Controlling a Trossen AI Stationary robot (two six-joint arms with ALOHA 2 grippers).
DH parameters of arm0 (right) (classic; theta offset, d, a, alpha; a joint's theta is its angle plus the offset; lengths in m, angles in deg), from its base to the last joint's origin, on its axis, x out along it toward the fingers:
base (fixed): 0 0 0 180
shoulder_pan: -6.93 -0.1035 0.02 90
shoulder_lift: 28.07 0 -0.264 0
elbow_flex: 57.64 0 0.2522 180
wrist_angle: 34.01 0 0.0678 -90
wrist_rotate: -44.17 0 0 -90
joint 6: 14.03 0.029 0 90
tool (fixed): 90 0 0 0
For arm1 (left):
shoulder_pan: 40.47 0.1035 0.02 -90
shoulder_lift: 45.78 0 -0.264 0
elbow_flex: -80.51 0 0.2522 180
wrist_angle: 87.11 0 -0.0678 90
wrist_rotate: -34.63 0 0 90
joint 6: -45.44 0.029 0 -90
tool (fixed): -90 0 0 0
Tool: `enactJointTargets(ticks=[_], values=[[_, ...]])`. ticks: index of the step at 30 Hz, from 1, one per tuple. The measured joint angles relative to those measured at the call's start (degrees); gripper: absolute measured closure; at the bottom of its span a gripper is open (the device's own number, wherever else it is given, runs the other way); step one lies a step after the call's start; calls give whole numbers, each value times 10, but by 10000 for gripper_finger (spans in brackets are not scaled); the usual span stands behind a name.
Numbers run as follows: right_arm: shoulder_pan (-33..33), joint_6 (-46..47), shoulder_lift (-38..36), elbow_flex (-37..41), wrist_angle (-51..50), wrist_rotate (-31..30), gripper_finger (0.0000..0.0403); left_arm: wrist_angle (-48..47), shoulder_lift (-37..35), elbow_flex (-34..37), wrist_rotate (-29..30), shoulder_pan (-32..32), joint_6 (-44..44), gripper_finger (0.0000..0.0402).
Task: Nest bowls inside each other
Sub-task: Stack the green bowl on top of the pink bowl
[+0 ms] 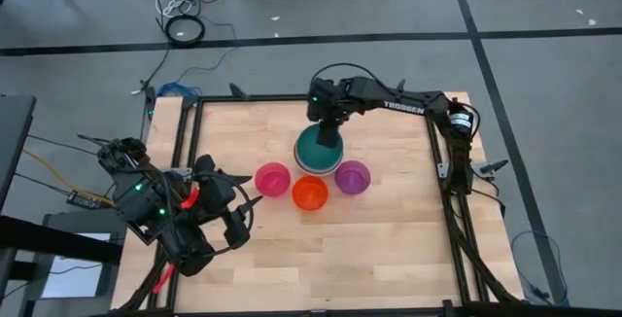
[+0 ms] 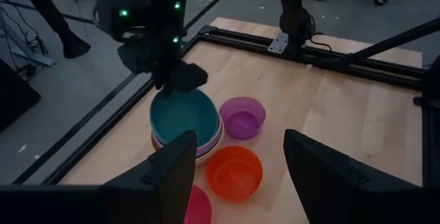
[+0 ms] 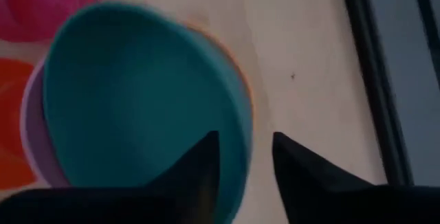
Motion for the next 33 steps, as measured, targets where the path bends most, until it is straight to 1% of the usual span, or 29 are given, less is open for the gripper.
enactJointTargets(ticks=[4, 6, 8, 11, 13, 16, 17, 21, 25, 29, 33], values=[[-9, 3, 0, -1, -9, -1, 244, -3, 0, 29, 0, 0, -24, 173], [-15, 0, 0, -1, 3, -22, 237, -3, 0, 46, -3, 0, -37, 173], [-17, -8, 0, -1, 20, -49, 239, -3, 0, 61, -13, 0, -44, 173], [-15, -14, 0, -1, 33, -57, 268, -3, 0, 86, -24, 0, -67, 173], [-14, -18, 0, -1, 34, -59, 304, -3, 0, 98, -28, 0, -76, 173], [-14, -29, 0, -1, 30, -76, 373, -3, 0, 111, -28, 0, -92, 173], [-15, -33, 0, -1, 31, -77, 387, -3, 0, 114, -28, 0, -95, 173], [-24, -40, 0, -1, 32, -98, 398, -3, 0, 120, -27, 0, -98, 173], [-33, -33, 0, -2, 30, -87, 402, -3, 0, 120, -27, 0, -98, 173], [-48, -33, 0, -2, 30, -96, 402, -3, 0, 120, -25, 0, -98, 173], [-58, -31, 0, -2, 30, -87, 403, -3, 0, 120, -25, 0, -98, 173]])
